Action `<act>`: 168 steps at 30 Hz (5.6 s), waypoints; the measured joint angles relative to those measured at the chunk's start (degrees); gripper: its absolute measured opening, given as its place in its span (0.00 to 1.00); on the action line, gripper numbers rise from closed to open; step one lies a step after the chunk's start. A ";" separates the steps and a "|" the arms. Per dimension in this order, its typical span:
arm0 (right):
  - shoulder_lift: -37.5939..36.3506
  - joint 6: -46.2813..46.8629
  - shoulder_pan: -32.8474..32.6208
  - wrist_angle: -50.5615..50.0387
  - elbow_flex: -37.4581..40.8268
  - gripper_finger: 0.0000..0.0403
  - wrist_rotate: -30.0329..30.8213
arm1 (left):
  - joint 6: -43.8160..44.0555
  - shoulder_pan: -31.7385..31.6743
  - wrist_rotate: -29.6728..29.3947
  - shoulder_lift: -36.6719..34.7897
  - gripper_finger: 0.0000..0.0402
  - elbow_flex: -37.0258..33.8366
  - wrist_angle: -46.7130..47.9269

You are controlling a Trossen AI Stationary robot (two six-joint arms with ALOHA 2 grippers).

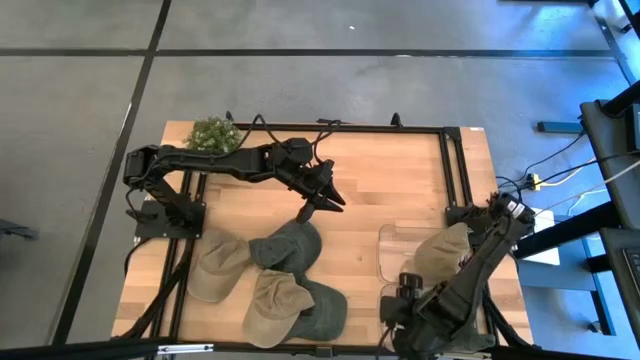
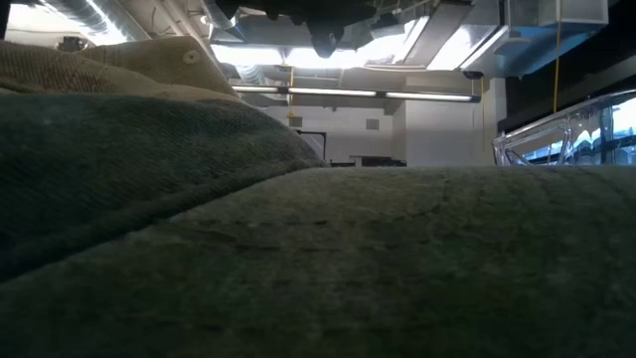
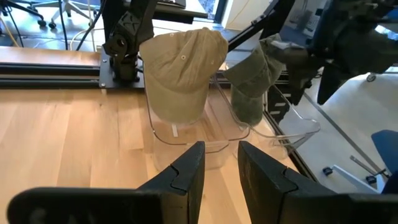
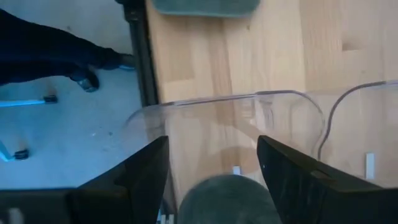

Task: Pick & Place hat
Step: Put the top black cap into the bottom transparent bin

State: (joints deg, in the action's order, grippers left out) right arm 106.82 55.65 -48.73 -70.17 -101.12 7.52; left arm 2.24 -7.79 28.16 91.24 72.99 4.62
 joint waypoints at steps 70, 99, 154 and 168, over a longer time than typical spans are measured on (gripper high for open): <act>-8.78 8.64 3.05 -11.17 4.70 0.61 5.01 | -1.54 -1.32 -7.74 -7.78 0.24 0.00 11.95; -15.65 -50.30 43.30 31.08 20.69 0.61 -21.89 | 14.80 9.75 -33.18 -33.23 0.23 -23.94 22.16; -15.60 -62.31 61.49 48.87 33.57 0.61 -22.72 | 110.43 40.36 -50.61 -16.61 0.36 -25.03 40.94; -15.60 -62.19 61.47 48.89 33.57 0.61 -22.81 | 117.15 43.78 -51.23 -12.87 0.36 -25.00 40.90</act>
State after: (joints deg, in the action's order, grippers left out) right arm 91.22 -6.53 12.73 -21.28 -67.55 -15.29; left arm 119.39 35.99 -23.07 78.37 47.99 45.52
